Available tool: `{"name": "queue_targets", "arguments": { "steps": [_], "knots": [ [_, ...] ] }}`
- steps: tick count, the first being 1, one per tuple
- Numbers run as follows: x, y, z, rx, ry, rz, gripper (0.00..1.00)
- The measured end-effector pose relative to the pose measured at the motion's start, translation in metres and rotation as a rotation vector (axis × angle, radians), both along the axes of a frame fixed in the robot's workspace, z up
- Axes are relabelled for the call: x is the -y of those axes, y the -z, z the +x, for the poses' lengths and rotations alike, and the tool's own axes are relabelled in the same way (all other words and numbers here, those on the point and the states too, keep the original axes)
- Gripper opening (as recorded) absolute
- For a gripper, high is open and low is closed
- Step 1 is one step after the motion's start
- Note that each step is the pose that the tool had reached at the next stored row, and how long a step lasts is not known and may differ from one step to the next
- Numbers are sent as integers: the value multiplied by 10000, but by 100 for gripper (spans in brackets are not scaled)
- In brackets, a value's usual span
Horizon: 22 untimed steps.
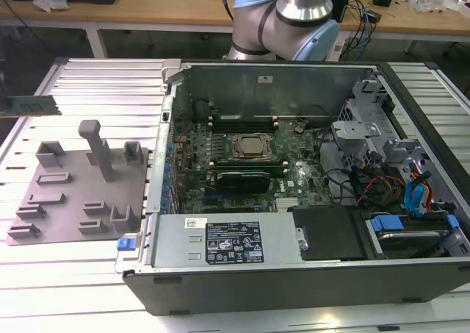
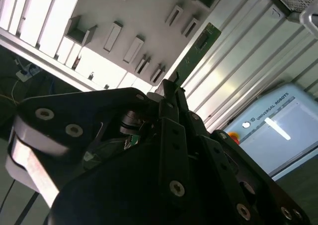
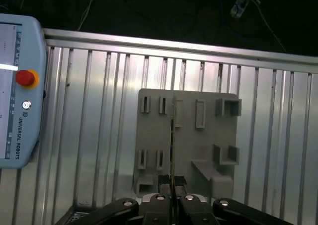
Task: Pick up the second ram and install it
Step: 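Pick up the second ram and move it above second insertion slot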
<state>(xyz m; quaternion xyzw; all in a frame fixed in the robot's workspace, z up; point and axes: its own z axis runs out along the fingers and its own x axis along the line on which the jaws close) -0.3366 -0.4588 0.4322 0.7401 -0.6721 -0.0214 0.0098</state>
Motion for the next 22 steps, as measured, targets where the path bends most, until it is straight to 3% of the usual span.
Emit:
{"name": "queue_targets", "arguments": {
  "steps": [10, 18, 22],
  "knots": [
    [-21, 4, 579, -7, 0, -8, 11],
    [-94, 7, 1143, -30, 1, -8, 11],
    [-116, 8, 1339, -33, 1, -8, 11]
  ]
}}
